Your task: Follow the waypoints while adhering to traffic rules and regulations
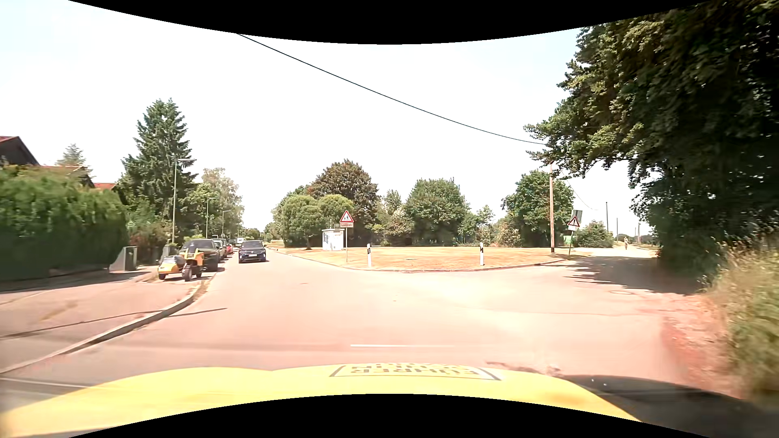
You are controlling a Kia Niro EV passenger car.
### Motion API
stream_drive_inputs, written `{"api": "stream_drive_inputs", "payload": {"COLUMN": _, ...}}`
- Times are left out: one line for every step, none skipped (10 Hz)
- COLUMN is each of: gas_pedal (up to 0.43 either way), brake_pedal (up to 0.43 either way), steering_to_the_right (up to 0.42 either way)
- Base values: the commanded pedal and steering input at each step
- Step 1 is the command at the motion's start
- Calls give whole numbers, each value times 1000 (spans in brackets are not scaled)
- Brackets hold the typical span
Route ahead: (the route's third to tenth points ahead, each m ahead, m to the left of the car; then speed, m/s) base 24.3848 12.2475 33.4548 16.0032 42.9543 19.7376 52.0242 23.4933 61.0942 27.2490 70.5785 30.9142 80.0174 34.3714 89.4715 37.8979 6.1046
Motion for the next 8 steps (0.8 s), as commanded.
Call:
{"api": "stream_drive_inputs", "payload": {"gas_pedal": 47, "brake_pedal": 0, "steering_to_the_right": 11}}
{"api": "stream_drive_inputs", "payload": {"gas_pedal": 47, "brake_pedal": 0, "steering_to_the_right": -20}}
{"api": "stream_drive_inputs", "payload": {"gas_pedal": 47, "brake_pedal": 0, "steering_to_the_right": -44}}
{"api": "stream_drive_inputs", "payload": {"gas_pedal": 47, "brake_pedal": 0, "steering_to_the_right": -68}}
{"api": "stream_drive_inputs", "payload": {"gas_pedal": 47, "brake_pedal": 0, "steering_to_the_right": -91}}
{"api": "stream_drive_inputs", "payload": {"gas_pedal": 59, "brake_pedal": 0, "steering_to_the_right": -107}}
{"api": "stream_drive_inputs", "payload": {"gas_pedal": 59, "brake_pedal": 0, "steering_to_the_right": -119}}
{"api": "stream_drive_inputs", "payload": {"gas_pedal": 67, "brake_pedal": 0, "steering_to_the_right": -131}}
